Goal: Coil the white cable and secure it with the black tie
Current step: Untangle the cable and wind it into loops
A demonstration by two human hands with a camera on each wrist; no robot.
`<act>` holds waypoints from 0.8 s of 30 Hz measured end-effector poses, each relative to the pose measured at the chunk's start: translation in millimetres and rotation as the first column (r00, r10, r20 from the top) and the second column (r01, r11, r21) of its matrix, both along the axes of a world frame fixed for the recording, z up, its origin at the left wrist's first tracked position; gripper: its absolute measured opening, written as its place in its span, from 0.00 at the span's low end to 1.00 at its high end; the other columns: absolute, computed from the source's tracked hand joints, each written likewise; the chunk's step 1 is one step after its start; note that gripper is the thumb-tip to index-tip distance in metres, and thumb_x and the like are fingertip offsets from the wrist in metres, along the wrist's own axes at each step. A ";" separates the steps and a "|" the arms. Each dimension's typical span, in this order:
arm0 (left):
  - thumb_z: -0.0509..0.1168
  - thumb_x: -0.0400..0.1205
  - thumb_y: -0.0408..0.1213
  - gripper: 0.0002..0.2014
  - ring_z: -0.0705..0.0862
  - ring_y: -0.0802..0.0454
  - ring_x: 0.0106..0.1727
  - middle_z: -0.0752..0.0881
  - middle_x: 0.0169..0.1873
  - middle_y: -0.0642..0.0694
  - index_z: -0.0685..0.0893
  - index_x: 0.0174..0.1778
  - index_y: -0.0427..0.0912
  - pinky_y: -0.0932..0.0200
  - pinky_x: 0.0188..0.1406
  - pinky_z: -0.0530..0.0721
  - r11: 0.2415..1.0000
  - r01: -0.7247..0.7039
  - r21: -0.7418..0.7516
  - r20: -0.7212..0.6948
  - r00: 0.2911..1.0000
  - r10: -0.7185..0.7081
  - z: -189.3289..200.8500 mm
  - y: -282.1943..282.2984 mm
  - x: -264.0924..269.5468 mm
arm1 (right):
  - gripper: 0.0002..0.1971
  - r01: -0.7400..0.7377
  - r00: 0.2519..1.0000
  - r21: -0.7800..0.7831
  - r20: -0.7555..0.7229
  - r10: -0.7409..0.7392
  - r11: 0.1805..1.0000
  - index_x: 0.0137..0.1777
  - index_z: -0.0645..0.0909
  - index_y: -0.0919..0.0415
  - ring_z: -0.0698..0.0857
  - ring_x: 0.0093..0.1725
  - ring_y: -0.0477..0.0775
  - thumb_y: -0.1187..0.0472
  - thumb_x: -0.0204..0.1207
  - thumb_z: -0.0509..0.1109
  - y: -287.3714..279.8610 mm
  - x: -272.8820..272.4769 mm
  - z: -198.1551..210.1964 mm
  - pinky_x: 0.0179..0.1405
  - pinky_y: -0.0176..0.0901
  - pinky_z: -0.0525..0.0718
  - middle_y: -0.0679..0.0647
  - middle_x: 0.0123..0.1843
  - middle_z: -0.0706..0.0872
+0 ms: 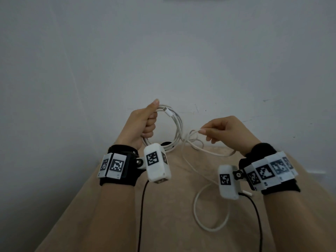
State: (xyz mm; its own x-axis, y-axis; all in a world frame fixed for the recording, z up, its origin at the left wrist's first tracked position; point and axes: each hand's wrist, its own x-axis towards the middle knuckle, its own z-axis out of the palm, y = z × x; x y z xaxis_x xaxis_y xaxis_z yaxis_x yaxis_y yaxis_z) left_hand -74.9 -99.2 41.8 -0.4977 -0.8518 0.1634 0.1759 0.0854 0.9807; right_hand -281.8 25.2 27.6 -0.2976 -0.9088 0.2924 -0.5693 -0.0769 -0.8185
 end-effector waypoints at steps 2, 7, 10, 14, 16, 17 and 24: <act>0.64 0.83 0.52 0.24 0.53 0.61 0.17 0.59 0.17 0.56 0.63 0.24 0.50 0.63 0.18 0.48 1.000 -0.019 0.020 -0.035 0.999 0.019 0.5 -1.5 2.3 | 0.05 0.064 0.996 -0.051 0.063 -0.060 0.997 0.41 0.89 0.56 0.82 0.28 0.45 0.59 0.76 0.73 -0.5 -2.0 0.6 0.37 0.36 0.85 0.49 0.29 0.87; 0.64 0.82 0.52 0.23 0.53 0.61 0.15 0.58 0.17 0.56 0.63 0.26 0.49 0.67 0.15 0.49 0.995 -0.076 0.068 -0.078 0.994 0.082 -0.2 -6.9 9.6 | 0.09 0.301 0.940 -0.088 0.199 -0.279 0.950 0.39 0.87 0.58 0.78 0.25 0.49 0.59 0.80 0.68 1.6 -15.7 -2.4 0.28 0.37 0.81 0.52 0.32 0.85; 0.64 0.82 0.52 0.23 0.53 0.61 0.15 0.58 0.17 0.56 0.63 0.26 0.49 0.68 0.13 0.50 0.990 -0.100 0.104 -0.098 0.989 0.110 -1.1 -10.7 13.5 | 0.12 0.441 0.857 -0.043 0.316 -0.407 0.897 0.39 0.84 0.61 0.76 0.25 0.51 0.60 0.82 0.64 2.0 -28.3 -6.5 0.28 0.40 0.80 0.54 0.33 0.83; 0.64 0.82 0.52 0.23 0.53 0.61 0.15 0.57 0.17 0.56 0.63 0.26 0.50 0.67 0.13 0.50 0.987 -0.101 0.121 -0.101 0.988 0.114 -1.3 -11.9 15.0 | 0.10 0.536 0.777 0.045 0.362 -0.514 0.843 0.48 0.83 0.65 0.78 0.29 0.52 0.65 0.82 0.60 2.5 -41.5 -12.8 0.30 0.43 0.81 0.56 0.35 0.85; 0.64 0.82 0.52 0.23 0.53 0.61 0.15 0.57 0.17 0.56 0.63 0.26 0.50 0.66 0.14 0.49 0.990 -0.093 0.110 -0.095 0.990 0.104 -0.7 -10.7 13.4 | 0.11 0.547 0.767 0.097 0.339 -0.544 0.831 0.55 0.82 0.66 0.82 0.35 0.54 0.69 0.81 0.58 1.1 -45.4 -16.8 0.35 0.46 0.84 0.59 0.42 0.87; 0.64 0.82 0.52 0.23 0.53 0.61 0.15 0.57 0.17 0.56 0.62 0.26 0.50 0.65 0.15 0.49 0.991 -0.090 0.104 -0.091 0.991 0.099 -0.4 -9.7 12.3 | 0.13 0.556 0.773 0.109 0.295 -0.561 0.824 0.58 0.81 0.65 0.84 0.40 0.57 0.71 0.80 0.58 0.5 -46.7 -18.8 0.42 0.50 0.85 0.61 0.48 0.87; 0.65 0.82 0.52 0.23 0.53 0.60 0.17 0.58 0.18 0.56 0.63 0.26 0.50 0.63 0.18 0.48 0.996 -0.061 0.071 -0.078 0.995 0.067 1.9 -3.0 3.4 | 0.14 0.419 0.906 -0.100 0.112 -0.409 0.902 0.45 0.84 0.49 0.85 0.56 0.53 0.68 0.78 0.62 -0.6 -18.3 -4.0 0.62 0.47 0.81 0.50 0.49 0.90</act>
